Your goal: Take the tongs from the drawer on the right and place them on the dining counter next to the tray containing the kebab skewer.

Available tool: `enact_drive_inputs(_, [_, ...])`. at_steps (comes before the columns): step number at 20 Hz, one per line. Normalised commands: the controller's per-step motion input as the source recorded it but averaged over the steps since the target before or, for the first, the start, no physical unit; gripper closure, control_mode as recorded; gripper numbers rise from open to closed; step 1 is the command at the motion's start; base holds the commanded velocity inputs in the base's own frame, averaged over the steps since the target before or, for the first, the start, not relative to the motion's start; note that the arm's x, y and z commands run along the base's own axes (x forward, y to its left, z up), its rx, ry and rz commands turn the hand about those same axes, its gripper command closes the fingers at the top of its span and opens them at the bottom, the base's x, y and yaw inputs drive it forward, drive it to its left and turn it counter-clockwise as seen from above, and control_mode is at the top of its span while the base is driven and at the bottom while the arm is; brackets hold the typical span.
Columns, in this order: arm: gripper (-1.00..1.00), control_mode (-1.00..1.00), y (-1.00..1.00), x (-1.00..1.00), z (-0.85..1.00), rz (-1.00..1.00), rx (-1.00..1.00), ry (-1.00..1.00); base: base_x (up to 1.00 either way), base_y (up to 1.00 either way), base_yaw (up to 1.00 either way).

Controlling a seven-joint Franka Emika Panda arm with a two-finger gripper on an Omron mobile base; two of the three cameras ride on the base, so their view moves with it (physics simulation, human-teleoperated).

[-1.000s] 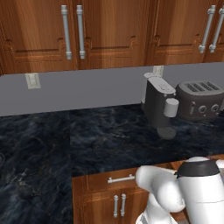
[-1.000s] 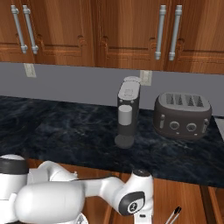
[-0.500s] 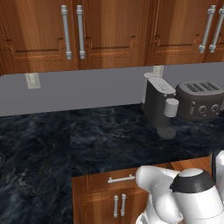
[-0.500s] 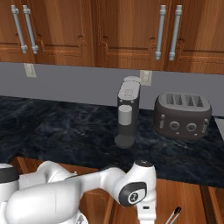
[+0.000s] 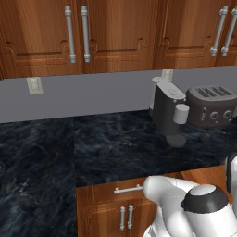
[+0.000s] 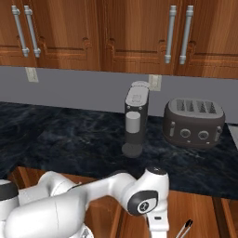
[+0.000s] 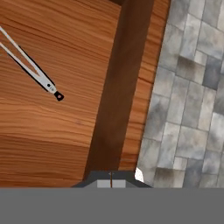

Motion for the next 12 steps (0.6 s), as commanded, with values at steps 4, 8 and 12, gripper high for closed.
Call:
enact_drive_inputs(4, [1.00, -1.00, -0.03, 0.29, 0.33, 0.00, 0.13, 0.06, 0.00, 0.00, 0.00])
enact_drive_inputs(8, [1.00, -1.00, 0.00, 0.26, 0.07, 0.00, 0.01, 0.01, 0.00, 0.00, 0.00])
enact_drive_inputs(12, [1.00, -1.00, -0.01, 0.21, 0.00, 0.00, 0.00, 0.00, 0.00, 0.00, 0.00])
